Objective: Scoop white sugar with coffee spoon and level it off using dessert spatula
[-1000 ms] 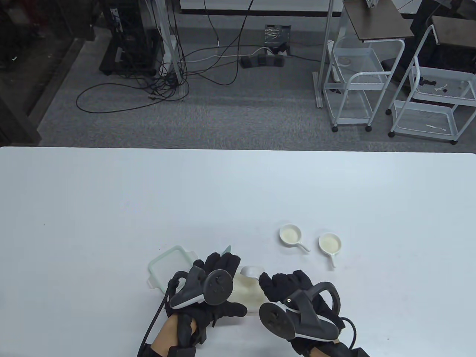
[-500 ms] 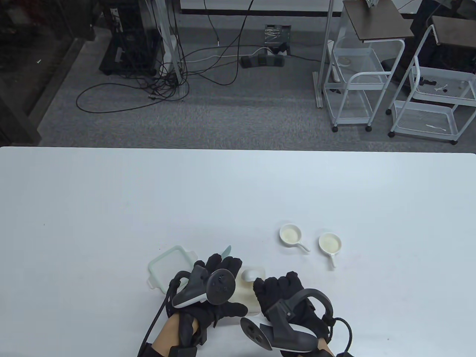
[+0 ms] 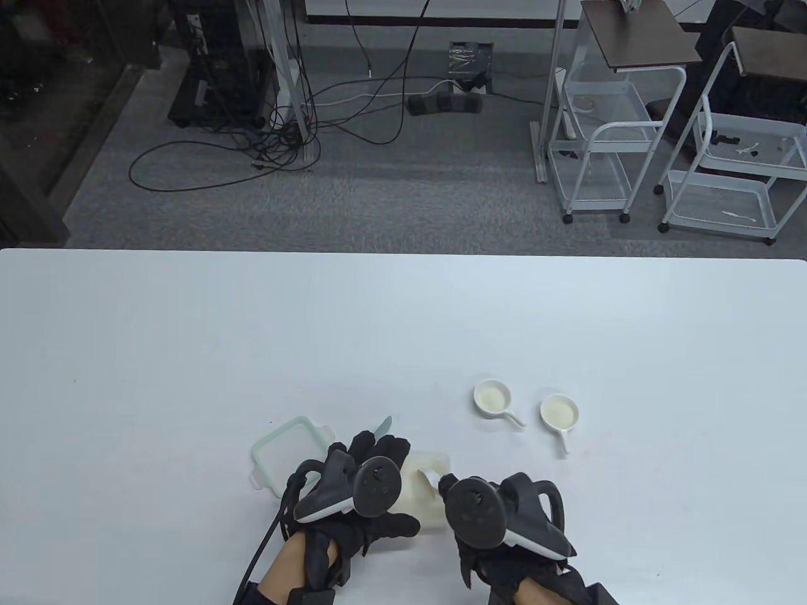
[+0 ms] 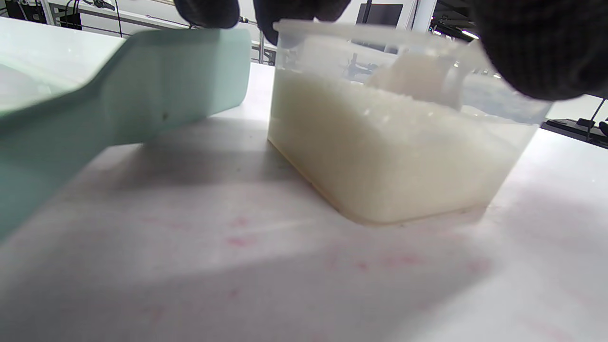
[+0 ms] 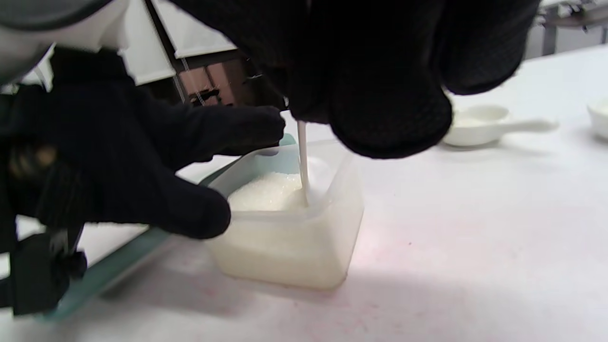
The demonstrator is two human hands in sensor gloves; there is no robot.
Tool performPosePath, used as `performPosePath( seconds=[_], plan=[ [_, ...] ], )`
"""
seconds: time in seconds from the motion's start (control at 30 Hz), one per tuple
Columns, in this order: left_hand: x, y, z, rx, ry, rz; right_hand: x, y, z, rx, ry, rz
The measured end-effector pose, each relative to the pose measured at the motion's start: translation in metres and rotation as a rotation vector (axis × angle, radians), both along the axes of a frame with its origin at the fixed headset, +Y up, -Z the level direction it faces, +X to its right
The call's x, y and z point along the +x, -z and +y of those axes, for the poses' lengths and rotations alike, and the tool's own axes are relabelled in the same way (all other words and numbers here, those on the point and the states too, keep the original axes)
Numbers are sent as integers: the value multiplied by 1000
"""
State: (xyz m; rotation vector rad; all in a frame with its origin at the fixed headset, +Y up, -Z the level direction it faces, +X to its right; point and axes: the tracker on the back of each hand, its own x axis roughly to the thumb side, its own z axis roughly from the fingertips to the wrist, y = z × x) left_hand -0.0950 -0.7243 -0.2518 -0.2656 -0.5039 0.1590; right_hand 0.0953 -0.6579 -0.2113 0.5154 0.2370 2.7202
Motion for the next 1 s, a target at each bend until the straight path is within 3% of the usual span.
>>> performPosePath(
  seconds=[0.27, 0.47, 0.67, 0.87, 1.0],
  plan=[
    [0, 0, 0, 0, 0, -1, 51, 25, -21, -257, 381, -172],
    [0, 0, 0, 3, 2, -2, 78, 32, -27, -363, 620, -208],
    [-4, 2, 0, -7, -35, 4, 93, 34, -28, -381, 716, -225],
    [-41, 7, 28, 38, -195, 239, 94, 33, -27, -381, 745, -215],
    [-59, 10, 39, 56, -36, 396, 93, 33, -25, -379, 756, -201]
  ],
)
